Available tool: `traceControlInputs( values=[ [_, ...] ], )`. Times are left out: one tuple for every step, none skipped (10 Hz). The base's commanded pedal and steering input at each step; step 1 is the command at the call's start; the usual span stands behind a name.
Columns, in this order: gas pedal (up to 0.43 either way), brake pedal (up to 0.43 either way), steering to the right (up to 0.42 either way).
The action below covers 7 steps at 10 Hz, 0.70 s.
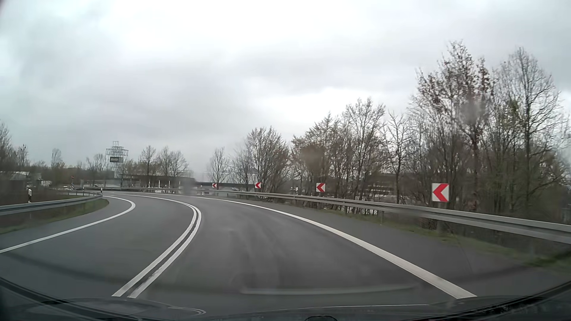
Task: Follow the waypoints while adhering to traffic rules and regulations
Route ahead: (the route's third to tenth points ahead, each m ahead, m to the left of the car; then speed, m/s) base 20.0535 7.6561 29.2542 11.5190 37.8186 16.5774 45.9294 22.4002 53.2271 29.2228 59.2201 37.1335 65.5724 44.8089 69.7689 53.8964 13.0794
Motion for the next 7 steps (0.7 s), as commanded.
traceControlInputs(
  values=[
    [0.098, 0.0, -0.066],
    [0.098, 0.0, -0.067],
    [0.098, 0.0, -0.068],
    [0.098, 0.0, -0.07],
    [0.098, 0.0, -0.072],
    [0.098, 0.0, -0.076],
    [0.098, 0.0, -0.077]
  ],
)
